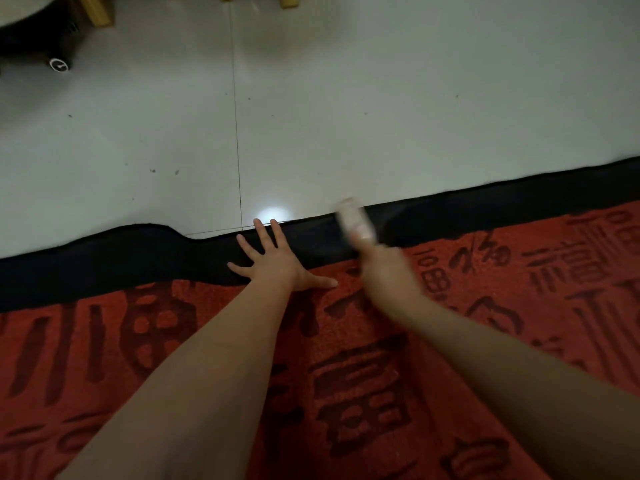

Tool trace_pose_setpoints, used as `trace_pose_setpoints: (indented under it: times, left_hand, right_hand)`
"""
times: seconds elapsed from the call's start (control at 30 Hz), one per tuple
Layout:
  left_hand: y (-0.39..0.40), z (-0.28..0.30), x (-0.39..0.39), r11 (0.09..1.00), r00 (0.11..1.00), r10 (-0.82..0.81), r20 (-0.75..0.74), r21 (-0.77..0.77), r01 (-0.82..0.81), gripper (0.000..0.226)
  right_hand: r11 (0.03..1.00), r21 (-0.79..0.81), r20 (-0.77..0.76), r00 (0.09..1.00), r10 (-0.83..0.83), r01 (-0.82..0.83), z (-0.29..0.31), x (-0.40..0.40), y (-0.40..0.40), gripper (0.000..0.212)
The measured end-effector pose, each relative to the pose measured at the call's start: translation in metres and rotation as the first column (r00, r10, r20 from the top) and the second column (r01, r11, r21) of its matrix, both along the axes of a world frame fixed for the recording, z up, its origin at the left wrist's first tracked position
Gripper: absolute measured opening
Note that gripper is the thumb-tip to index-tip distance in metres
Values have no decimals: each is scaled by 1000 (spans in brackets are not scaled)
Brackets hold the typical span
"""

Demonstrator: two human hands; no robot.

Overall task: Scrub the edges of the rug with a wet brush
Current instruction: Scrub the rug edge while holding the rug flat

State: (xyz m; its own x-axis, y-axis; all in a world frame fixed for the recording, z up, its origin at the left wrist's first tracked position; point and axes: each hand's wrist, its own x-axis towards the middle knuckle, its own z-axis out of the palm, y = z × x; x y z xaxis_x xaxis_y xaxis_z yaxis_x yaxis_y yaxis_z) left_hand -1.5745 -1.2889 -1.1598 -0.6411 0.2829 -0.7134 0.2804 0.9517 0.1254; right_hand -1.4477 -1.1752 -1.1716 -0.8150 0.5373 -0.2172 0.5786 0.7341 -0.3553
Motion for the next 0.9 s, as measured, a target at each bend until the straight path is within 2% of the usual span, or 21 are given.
trace_pose_setpoints:
  times: [0.07, 0.13, 0.2, 0.27, 0.3, 0.37, 0.47, 0.57, 0.63, 0.7, 0.77, 0.83, 0.87, 0.9]
  left_hand:
    - [-1, -2, 0, 1000, 1000, 9, -12, 19, -8, 148]
    - [-3, -2, 0, 1000, 1000, -12, -21, 19, 12, 151]
    - [-7, 2, 0, 998, 998, -54, -13, 13, 55, 155]
    - [-14, 4, -2, 994, 994, -109, -2, 22, 109, 155]
    - [-21, 5, -6, 989, 990, -142, -6, 33, 142, 155]
    - [-42, 8, -14, 978, 978, -204, -50, 36, 206, 154]
    - [-81, 10, -31, 953, 928, -303, -219, -102, 287, 150]
    - [-124, 12, -52, 968, 926, -234, -296, -159, 193, 127]
    - [-155, 6, -61, 983, 950, -156, -269, -137, 122, 132]
    - [-169, 1, -63, 992, 978, -107, -180, -86, 93, 149]
    - [-168, -1, -61, 996, 989, -92, -119, -19, 90, 154]
    - [-163, 0, -60, 997, 994, -77, -73, 4, 78, 153]
    - [-162, 0, -60, 998, 996, -68, -63, 10, 69, 153]
    - [-163, -1, -60, 998, 996, -62, -62, 17, 64, 153]
  right_hand:
    - [967, -119, 12, 974, 227, -224, 0, -5, -40, 62]
    - [955, -30, 20, 955, 295, -294, -1, 0, -16, 63]
    - [985, 94, 43, 989, 142, -145, 2, 7, 36, 58]
    - [989, 125, 46, 996, -81, 75, 9, 15, 67, 56]
    - [988, 116, 42, 993, -109, 104, 11, 12, 64, 57]
    - [998, 55, 15, 1000, -17, 16, 17, -11, 24, 58]
    - [982, -108, -38, 988, 149, -152, 18, -55, -66, 59]
    - [931, -249, -83, 964, 253, -266, 13, -84, -156, 60]
    - [923, -221, -86, 949, 302, -314, 6, -85, -181, 62]
    - [938, -66, -26, 940, 340, -341, 2, -76, -159, 61]
    - [972, 38, 30, 973, 229, -230, 3, -66, -112, 59]
    - [999, 3, -5, 999, -43, 43, 8, -60, -89, 55]
    - [992, -28, -26, 992, -121, 121, 11, -62, -101, 55]
    - [991, -60, -47, 992, -119, 117, 11, -68, -125, 56]
